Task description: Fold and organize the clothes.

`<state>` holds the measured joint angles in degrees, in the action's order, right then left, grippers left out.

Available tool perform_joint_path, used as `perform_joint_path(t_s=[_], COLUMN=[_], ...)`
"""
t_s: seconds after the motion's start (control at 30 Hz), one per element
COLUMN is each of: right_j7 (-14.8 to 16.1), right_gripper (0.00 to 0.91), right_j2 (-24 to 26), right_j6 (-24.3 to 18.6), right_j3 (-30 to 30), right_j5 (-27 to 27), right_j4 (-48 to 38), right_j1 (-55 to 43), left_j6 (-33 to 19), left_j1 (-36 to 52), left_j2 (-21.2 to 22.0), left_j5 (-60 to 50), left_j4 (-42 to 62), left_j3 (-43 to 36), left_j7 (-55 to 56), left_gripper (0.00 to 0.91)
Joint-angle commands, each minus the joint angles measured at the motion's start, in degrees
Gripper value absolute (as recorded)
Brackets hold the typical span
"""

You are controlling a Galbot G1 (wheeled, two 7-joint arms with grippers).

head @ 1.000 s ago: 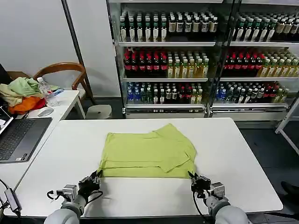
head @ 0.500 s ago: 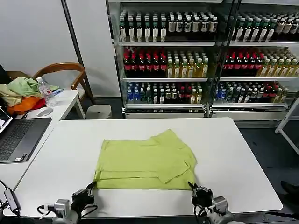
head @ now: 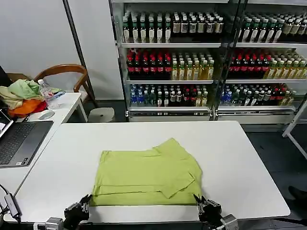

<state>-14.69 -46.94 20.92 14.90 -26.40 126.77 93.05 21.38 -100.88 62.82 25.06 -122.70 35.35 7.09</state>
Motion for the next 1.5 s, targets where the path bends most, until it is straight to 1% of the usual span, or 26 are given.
perform_joint_path(t_s=[0.03, 0.1, 0.2, 0.27, 0.33, 0.37, 0.4, 0.47, 0.5, 0.53, 0.57, 0.63, 0.67, 0.73, 0.8, 0.83, 0.87, 0.93, 0.97, 1.1, 1.2, 1.33, 1.5], right_j7=[1.0, 2.4, 2.6, 2.3, 2.2, 2.1, 1.9, 1.4, 1.0, 0.9, 0.7, -0.4, -0.5, -0.7, -0.5, -0.4, 0.1, 0.9, 1.4, 2.4, 2.7, 1.8, 1.7], right_gripper=[0.907, 0.907, 0.907, 0.907, 0.907, 0.907, 0.907, 0.907, 0.907, 0.907, 0.907, 0.907, 0.907, 0.907, 0.907, 0.907, 0.907, 0.907, 0.907, 0.907, 0.907, 0.907, 0.907], right_j2=[1.4, 2.7, 3.7, 3.8, 3.1, 2.7, 2.0, 1.6, 1.0, 0.6, 0.1, -2.1, -2.7, -4.2, -6.9, -7.7, -9.2, -11.3, -12.6, -16.0, -17.8, -20.5, -22.1], right_j6=[1.8, 3.1, 3.3, 2.7, 2.2, 2.2, 2.2, 3.1, 4.2, 4.4, 4.6, 4.5, 4.5, 4.5, 4.6, 4.6, 4.7, 4.9, 4.7, 5.0, 6.0, 6.8, 6.4], right_j3=[3.4, 5.7, 8.3, 9.0, 7.8, 6.3, 3.5, 0.8, -2.5, -3.3, -6.1, -11.6, -13.1, -16.0, -19.8, -20.5, -21.9, -23.2, -24.1, -26.1, -26.9, -27.1, -27.2], right_j5=[-1.2, -2.3, -3.8, -5.7, -7.2, -7.3, -7.8, -8.9, -10.4, -11.1, -12.0, -14.4, -14.6, -15.7, -16.4, -16.4, -16.4, -16.1, -16.1, -16.1, -16.3, -18.7, -18.4], right_j4=[4.0, 5.8, 7.5, 7.4, 5.2, 4.2, 1.3, -1.8, -6.1, -8.1, -10.1, -18.3, -19.3, -24.0, -30.3, -31.5, -34.2, -38.0, -41.3, -47.4, -49.6, -53.0, -55.9], right_j1=[2.9, 3.8, 3.2, 1.0, -4.5, -6.9, -13.9, -19.8, -26.2, -29.0, -32.8, -42.5, -44.8, -48.9, -54.2, -55.8, -59.0, -62.4, -64.5, -68.4, -69.9, -70.7, -70.5], left_j6=[-0.2, 1.7, 1.3, 1.0, 0.3, 0.0, -0.3, -0.5, -0.4, -0.1, 0.3, 0.1, -0.1, -0.6, -1.4, -1.8, -2.2, -2.5, -2.7, -2.7, -2.7, -2.4, -2.5], left_j1=[-1.8, -1.7, -1.3, -0.1, 3.2, 5.3, 7.6, 10.2, 13.0, 13.9, 16.5, 19.5, 20.8, 22.9, 25.1, 26.0, 27.2, 29.4, 30.8, 35.0, 37.8, 43.6, 47.9], left_j2=[-1.3, -2.0, -3.3, -3.8, -4.3, -4.5, -5.1, -5.9, -7.1, -7.5, -8.5, -9.9, -10.6, -11.6, -12.9, -13.3, -13.8, -14.3, -14.4, -14.0, -13.7, -13.7, -13.3], left_j5=[0.0, 1.2, 2.1, 3.4, 4.5, 4.9, 5.2, 5.4, 6.3, 7.2, 8.4, 9.1, 9.4, 9.8, 9.9, 10.4, 11.4, 12.8, 13.2, 13.7, 13.7, 13.8, 14.0], left_j4=[-3.4, -4.1, -3.7, -3.6, -2.3, -1.1, 0.2, 2.0, 3.7, 4.5, 6.1, 9.0, 10.1, 12.0, 14.1, 15.0, 15.9, 17.9, 18.9, 23.3, 26.2, 31.1, 35.2], left_j3=[3.0, 4.8, 5.9, 6.1, 5.3, 4.6, 2.9, 0.9, -0.5, -0.8, -1.8, -3.1, -3.8, -5.2, -7.1, -7.8, -8.5, -9.7, -10.6, -14.1, -16.6, -20.5, -23.8], left_j7=[-0.1, -0.8, -1.3, -1.5, -2.5, -2.8, -3.2, -4.2, -4.6, -5.0, -5.3, -5.9, -6.2, -6.8, -7.6, -7.8, -8.2, -8.5, -8.7, -8.8, -8.8, -9.0, -9.5], left_gripper=[0.907, 0.907, 0.907, 0.907, 0.907, 0.907, 0.907, 0.907, 0.907, 0.907, 0.907, 0.907, 0.907, 0.907, 0.907, 0.907, 0.907, 0.907, 0.907, 0.907, 0.907, 0.907, 0.907])
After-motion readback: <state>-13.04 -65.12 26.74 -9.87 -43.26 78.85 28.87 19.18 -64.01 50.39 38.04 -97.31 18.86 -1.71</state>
